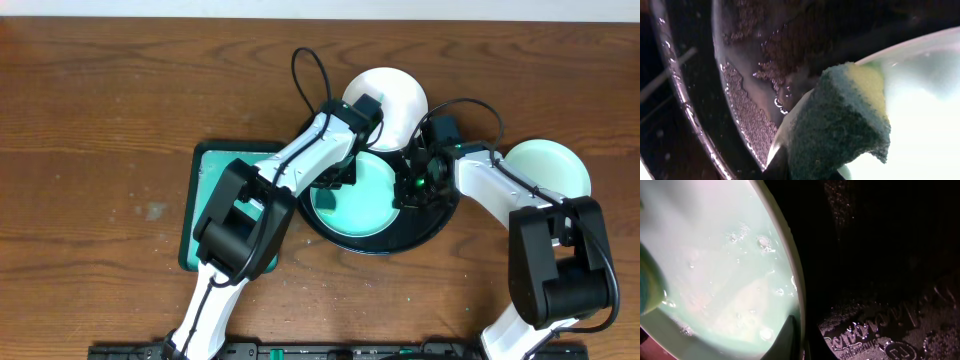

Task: Clean dirty plates on tray and stack at the side
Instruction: 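Scrub the second pale green plate with the sponge while the right gripper holds it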

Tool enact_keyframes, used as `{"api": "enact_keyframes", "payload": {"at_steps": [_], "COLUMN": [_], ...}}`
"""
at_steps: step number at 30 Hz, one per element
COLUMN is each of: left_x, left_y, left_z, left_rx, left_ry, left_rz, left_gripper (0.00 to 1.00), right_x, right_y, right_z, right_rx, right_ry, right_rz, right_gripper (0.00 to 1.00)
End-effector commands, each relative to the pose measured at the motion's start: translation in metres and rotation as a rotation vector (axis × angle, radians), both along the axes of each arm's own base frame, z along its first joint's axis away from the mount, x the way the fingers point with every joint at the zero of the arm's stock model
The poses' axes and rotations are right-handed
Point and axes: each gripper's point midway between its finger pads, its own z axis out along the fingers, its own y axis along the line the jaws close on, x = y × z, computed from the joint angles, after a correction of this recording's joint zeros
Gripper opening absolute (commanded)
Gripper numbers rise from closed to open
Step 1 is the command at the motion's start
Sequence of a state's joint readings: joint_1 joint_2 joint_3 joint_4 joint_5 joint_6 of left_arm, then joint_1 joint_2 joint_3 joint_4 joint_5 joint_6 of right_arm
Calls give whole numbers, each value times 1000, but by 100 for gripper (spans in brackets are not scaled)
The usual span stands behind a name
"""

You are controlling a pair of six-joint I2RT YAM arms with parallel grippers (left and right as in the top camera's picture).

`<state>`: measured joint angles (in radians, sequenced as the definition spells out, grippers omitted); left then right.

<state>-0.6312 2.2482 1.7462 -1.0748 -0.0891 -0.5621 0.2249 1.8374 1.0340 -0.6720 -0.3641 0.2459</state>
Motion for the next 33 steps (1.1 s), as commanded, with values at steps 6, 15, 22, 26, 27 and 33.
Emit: {"api": "enact_keyframes", "payload": {"at_steps": [6,15,22,26,27,33], "left_x": [12,-43,-66,-71,-73,-68], "left_y": [-39,-124,-131,-121,-118,-86], "left_z": [-18,-14,-14,-14,-14,-8], "left_rx": [-283,-662,-641,-615,-605,-522], "left_ry": [49,265,312,349,363,380], "left_rz": [-43,-171,-221,-196,-185,-119], "left_gripper": [8,10,10,7,8,7], "right_x": [-5,-5,-5,-5,-5,-4], "right_y": [-24,-24,-24,-24,-24,-24], "right_z": [-20,-20,-20,-20,-20,-20], "right_rx": [-133,-133,-133,-133,-132,-132], "right_ry": [19,18,18,16,15,14], "right_rz": [9,9,9,9,9,9], "right_gripper": [1,1,1,1,1,1]}}
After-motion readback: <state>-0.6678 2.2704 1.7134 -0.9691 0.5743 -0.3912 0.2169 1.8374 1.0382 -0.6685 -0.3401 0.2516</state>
